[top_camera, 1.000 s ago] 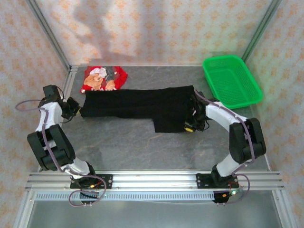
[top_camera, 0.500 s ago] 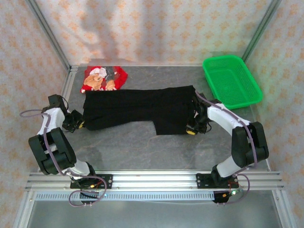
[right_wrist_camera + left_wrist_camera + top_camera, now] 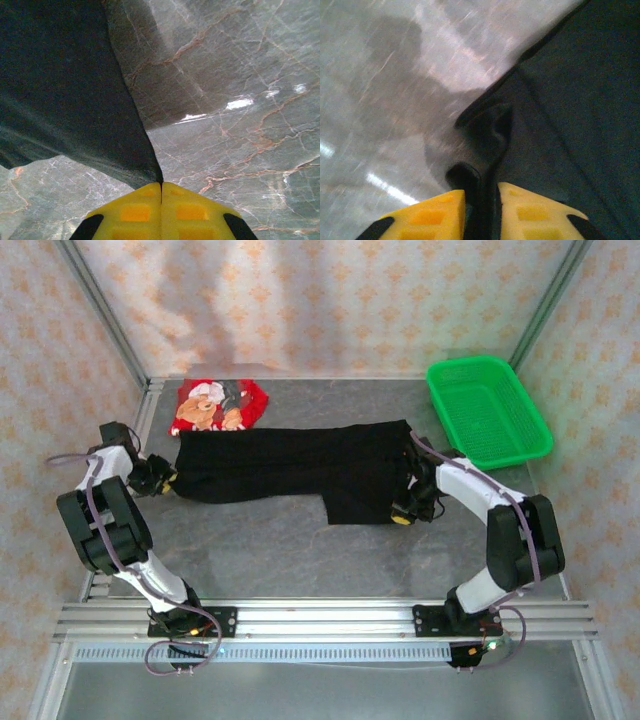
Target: Fold and stack the t-shirts
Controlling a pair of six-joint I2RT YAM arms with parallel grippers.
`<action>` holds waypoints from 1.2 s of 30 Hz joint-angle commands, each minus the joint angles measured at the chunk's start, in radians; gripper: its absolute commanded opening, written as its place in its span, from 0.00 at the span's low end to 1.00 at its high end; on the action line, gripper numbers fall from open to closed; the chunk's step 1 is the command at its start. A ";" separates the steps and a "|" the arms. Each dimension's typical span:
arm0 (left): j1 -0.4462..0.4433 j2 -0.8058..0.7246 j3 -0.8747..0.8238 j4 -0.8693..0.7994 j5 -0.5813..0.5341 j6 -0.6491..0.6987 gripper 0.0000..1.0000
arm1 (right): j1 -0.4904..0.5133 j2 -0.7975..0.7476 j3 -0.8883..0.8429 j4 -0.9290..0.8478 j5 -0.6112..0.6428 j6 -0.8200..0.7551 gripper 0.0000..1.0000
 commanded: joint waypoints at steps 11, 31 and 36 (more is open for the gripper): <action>0.004 -0.033 0.049 0.074 0.152 -0.003 0.56 | -0.005 0.055 0.007 0.018 -0.013 -0.029 0.00; 0.127 -0.031 -0.160 0.093 0.088 -0.035 0.39 | -0.007 0.070 0.014 0.019 -0.023 -0.043 0.00; 0.128 0.034 -0.136 0.087 0.078 -0.026 0.35 | -0.008 0.059 -0.001 0.021 -0.013 -0.033 0.00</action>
